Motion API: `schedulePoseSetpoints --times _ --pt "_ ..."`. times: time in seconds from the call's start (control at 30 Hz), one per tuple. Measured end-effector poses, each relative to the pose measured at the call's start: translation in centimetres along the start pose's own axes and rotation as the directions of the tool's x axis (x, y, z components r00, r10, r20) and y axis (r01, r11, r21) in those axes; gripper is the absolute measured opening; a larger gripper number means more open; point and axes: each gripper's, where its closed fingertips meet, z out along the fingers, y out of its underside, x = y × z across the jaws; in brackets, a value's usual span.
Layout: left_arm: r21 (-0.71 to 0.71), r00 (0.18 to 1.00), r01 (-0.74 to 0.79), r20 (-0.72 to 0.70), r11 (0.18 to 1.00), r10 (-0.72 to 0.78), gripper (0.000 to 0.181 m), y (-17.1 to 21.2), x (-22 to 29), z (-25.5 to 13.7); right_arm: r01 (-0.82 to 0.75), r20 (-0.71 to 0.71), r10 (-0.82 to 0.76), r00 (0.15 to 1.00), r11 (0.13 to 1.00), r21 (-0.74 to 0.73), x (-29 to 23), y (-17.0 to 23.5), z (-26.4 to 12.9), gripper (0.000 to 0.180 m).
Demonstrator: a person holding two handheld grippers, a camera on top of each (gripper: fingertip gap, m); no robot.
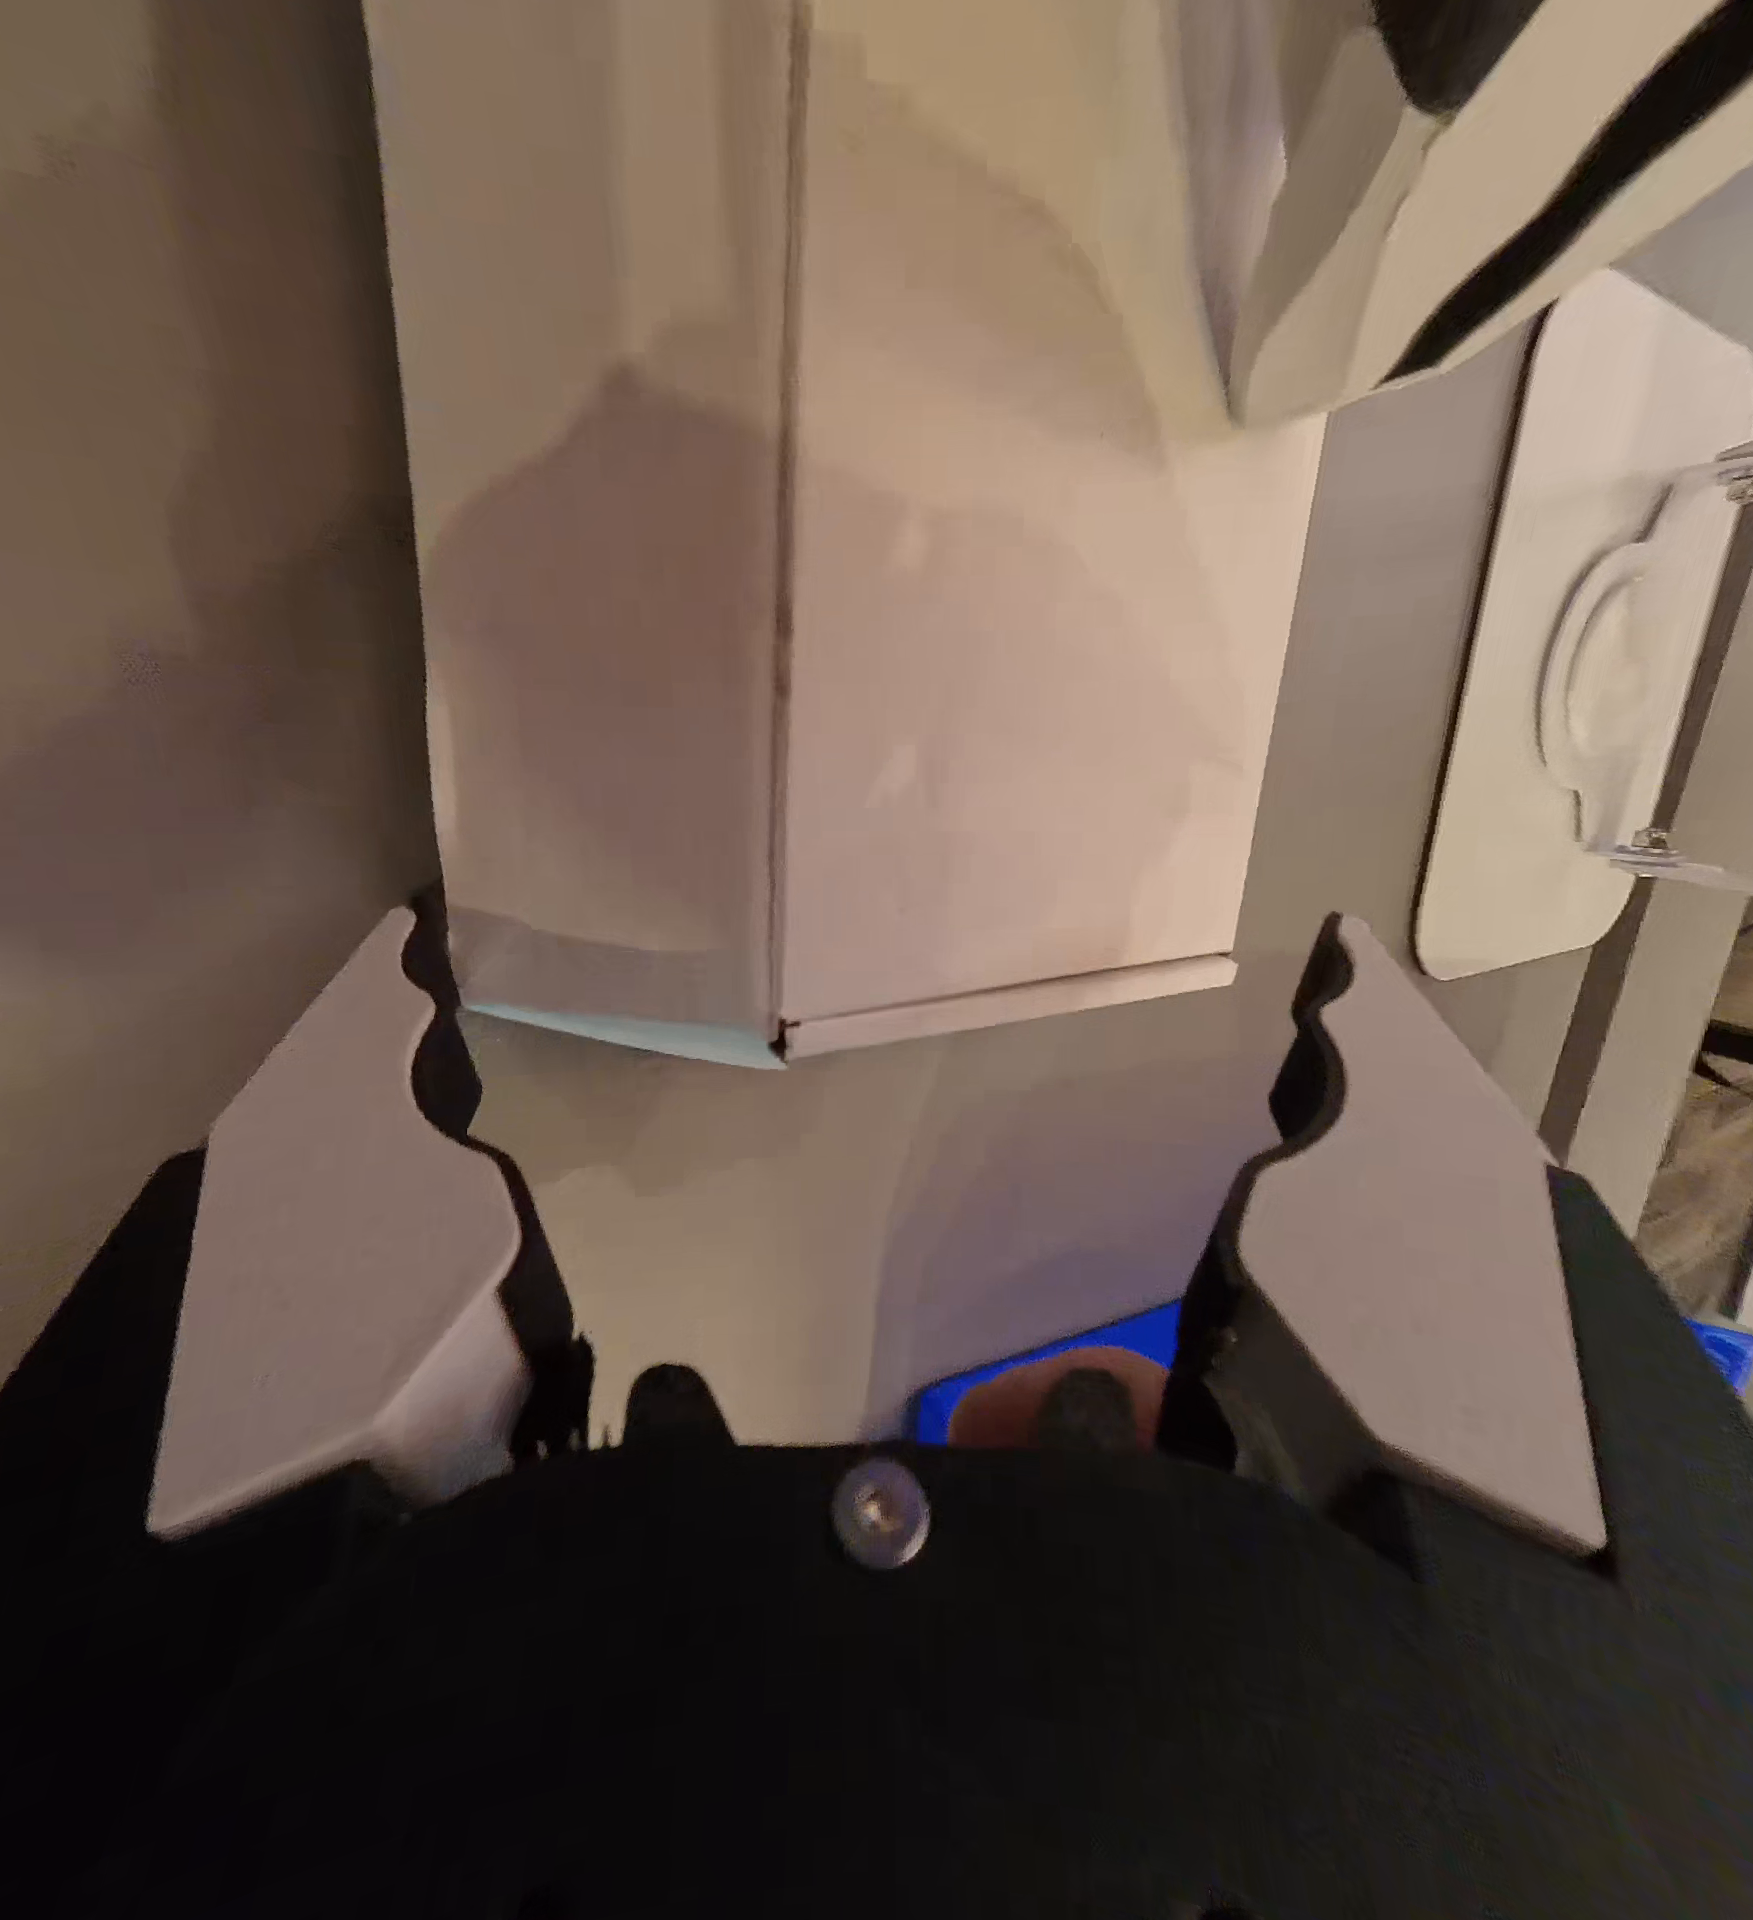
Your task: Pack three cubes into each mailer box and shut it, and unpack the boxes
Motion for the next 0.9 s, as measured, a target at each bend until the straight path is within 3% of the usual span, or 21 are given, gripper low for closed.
schedulePoseSetpoints --times 0.17,0.27,0.33,0.4,0.63,0.7,0.9 --pt "0.007 1.000 -0.012 -0.016 1.000 0.012 0.008 0.0 0.2 0.1 -0.131 0.170 0.143 0.975 0.988 -0.083 -0.6 1.0 1.5 0.160" --pt "0.014 1.000 -0.020 -0.004 1.000 0.020 0.005 -0.1 0.1 0.1 -0.070 0.193 0.095 0.977 0.988 -0.136 0.2 1.5 1.8 0.157" --pt "0.014 1.000 -0.024 -0.017 1.000 0.024 0.006 -0.1 0.4 0.1 -0.084 0.172 0.110 0.979 0.985 -0.153 1.5 1.3 1.7 0.127" --pt "0.014 0.999 -0.035 -0.004 0.999 0.035 0.008 -0.1 0.3 0.0 -0.088 0.217 0.119 0.969 0.985 -0.145 1.8 1.3 1.4 0.121" --pt "0.029 0.999 -0.020 -0.040 0.999 0.021 0.007 -0.1 0.6 0.0 0.031 0.210 0.017 0.978 0.975 -0.221 2.5 2.3 2.8 0.131" --pt "0.031 0.999 -0.019 -0.045 0.999 0.021 0.007 -0.1 0.6 0.1 0.061 0.266 -0.001 0.964 0.974 -0.220 1.9 2.1 2.9 0.136" --pt "0.053 0.999 -0.012 -0.031 0.999 0.014 0.016 -0.2 0.1 -0.1 0.025 0.341 0.034 0.939 0.985 -0.168 1.6 1.7 2.9 0.139"
